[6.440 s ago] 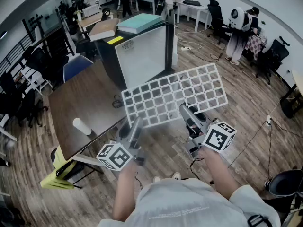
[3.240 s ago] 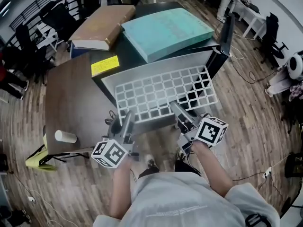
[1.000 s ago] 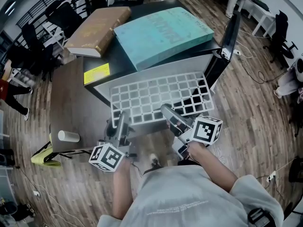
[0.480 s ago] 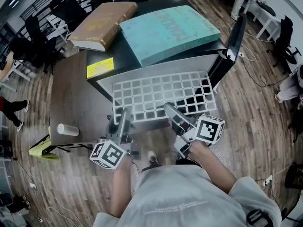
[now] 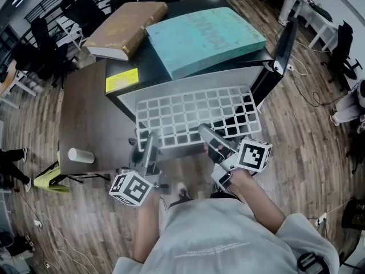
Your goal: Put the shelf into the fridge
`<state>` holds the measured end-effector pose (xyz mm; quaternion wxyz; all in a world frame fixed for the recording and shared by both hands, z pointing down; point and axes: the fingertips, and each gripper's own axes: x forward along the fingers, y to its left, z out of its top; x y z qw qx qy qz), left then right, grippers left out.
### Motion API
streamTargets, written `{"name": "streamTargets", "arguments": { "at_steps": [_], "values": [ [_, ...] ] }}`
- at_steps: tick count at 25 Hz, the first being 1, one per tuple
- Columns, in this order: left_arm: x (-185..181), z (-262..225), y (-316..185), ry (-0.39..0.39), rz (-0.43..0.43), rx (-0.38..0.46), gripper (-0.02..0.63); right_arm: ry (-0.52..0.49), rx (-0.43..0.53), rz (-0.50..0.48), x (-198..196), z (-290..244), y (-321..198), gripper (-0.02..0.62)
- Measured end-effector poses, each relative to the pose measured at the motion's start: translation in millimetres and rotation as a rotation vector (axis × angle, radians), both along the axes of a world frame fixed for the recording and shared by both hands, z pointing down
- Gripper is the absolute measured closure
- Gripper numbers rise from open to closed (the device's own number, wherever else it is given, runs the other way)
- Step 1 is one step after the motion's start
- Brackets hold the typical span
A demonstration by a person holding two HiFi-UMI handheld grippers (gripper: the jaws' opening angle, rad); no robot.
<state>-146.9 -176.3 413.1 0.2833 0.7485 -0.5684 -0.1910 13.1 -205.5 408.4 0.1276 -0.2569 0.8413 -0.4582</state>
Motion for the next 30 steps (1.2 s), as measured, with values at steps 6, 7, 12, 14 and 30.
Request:
{"name": "streamTargets", "arguments": {
  "at_steps": [6, 7, 12, 14, 30],
  "values": [
    [1.2, 0.2, 2.3, 0.013, -0.002, 0.0, 0.422, -0.008, -0.024, -0.018, -1.4, -1.6, 0.7, 0.503],
    [1.4, 0.0, 2.4, 0.012, -0.002, 0.001, 0.422, -0.007, -0.03, -0.018, -1.3, -1.4, 0.8, 0.503],
    [3.7, 1.8, 2.5, 0.0, 0.016, -0.01, 0.423, -0.008, -0.048, -0.013, 0.2, 0.3, 1.4, 0.506],
    [4.2, 2.9, 3.0, -0.002, 0.021, -0.017, 0.423, -0.003, -0.047, -0.016, 0.4, 0.7, 1.3, 0.506],
    [6.1, 5.4, 4.8, -0.001, 0.028, -0.026, 0.422, -0.092, -0.055, -0.05, -3.5, -4.2, -2.0, 0.534]
  ]
}}
